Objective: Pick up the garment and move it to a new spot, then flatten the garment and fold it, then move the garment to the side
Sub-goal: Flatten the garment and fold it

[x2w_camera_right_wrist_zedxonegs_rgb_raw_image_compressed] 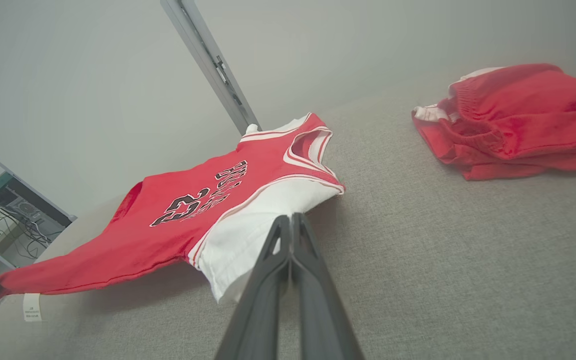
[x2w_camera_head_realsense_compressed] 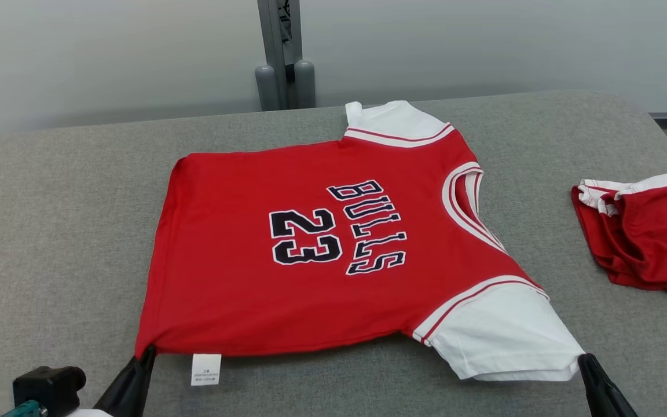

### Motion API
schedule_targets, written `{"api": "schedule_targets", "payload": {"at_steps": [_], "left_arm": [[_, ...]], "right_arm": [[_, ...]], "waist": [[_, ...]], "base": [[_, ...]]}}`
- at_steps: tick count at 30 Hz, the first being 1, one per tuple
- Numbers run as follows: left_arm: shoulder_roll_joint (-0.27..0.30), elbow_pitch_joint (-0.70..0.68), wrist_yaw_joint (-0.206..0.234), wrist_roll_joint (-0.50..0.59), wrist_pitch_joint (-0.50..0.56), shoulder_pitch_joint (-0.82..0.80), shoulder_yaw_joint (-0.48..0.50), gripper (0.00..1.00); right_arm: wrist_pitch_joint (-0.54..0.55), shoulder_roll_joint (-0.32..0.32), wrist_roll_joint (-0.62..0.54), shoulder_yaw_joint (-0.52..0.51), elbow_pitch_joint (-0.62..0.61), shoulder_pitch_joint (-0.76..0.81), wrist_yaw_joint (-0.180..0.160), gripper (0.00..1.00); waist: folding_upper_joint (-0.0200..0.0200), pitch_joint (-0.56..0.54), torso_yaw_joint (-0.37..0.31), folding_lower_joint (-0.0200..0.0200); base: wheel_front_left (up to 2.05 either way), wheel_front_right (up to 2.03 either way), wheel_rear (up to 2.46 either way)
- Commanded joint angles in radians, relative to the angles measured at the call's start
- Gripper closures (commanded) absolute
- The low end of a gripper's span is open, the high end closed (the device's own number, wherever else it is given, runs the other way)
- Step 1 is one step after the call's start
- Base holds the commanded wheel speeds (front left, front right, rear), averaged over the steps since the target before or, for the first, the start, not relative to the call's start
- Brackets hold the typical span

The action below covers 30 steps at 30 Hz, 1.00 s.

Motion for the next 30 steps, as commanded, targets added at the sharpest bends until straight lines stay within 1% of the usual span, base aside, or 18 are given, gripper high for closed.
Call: {"api": "schedule_targets", "payload": {"at_steps": [1, 6, 11, 16, 21, 22, 23, 25, 30], "left_arm": [[0.014, -0.021, 0.011, -0.002, 0.008, 0.007, 0.012, 1.0], [0.016, -0.042, 0.015, -0.008, 0.029, -0.013, 0.006, 1.0], [0.011, -0.037, 0.009, -0.013, 0.034, -0.064, 0.002, 1.0], [0.008, -0.014, -0.013, -0.018, 0.042, -0.132, -0.015, 1.0], [0.0, 0.019, -0.034, -0.022, 0.043, -0.216, -0.03, 1.0], [0.0, 0.019, -0.034, -0.022, 0.043, -0.216, -0.03, 1.0], [-0.001, 0.026, -0.039, -0.024, 0.041, -0.233, -0.031, 1.0], [0.001, 0.065, -0.065, -0.033, 0.039, -0.319, -0.035, 1.0], [0.0, 0.096, -0.077, -0.043, 0.033, -0.367, -0.031, 1.0]], "right_arm": [[0.006, -0.003, 0.009, -0.008, -0.016, -0.001, 0.001, 1.0], [0.022, -0.002, 0.0, -0.008, -0.016, -0.032, 0.001, 1.0], [0.053, -0.002, -0.041, -0.007, -0.009, -0.088, 0.001, 1.0], [0.07, -0.002, -0.067, -0.008, 0.011, -0.188, 0.001, 1.0], [0.068, -0.002, -0.076, -0.01, 0.067, -0.307, 0.001, 1.0], [0.068, -0.002, -0.076, -0.01, 0.067, -0.307, 0.001, 1.0], [0.065, -0.003, -0.079, -0.012, 0.084, -0.333, 0.001, 1.0], [0.041, -0.003, -0.084, -0.017, 0.19, -0.493, 0.001, 1.0], [0.012, -0.015, -0.083, -0.016, 0.269, -0.617, 0.001, 1.0]], "waist": [[0.0, 0.001, -0.001, 0.0], [0.0, 0.009, 0.007, 0.0], [0.0, 0.038, 0.022, 0.0], [0.0, 0.089, 0.037, 0.0], [0.0, 0.148, 0.055, 0.0], [0.0, 0.148, 0.055, 0.0], [0.0, 0.161, 0.058, 0.0], [0.0, 0.236, 0.079, 0.0], [0.0, 0.281, 0.091, 0.0]], "base": [[0.0, 0.0, 0.0], [0.0, 0.0, 0.0], [0.0, 0.0, 0.0], [0.0, 0.0, 0.0], [0.0, 0.0, 0.0], [0.0, 0.0, 0.0], [0.0, 0.0, 0.0], [0.0, 0.0, 0.0], [0.0, 0.0, 0.0]]}}
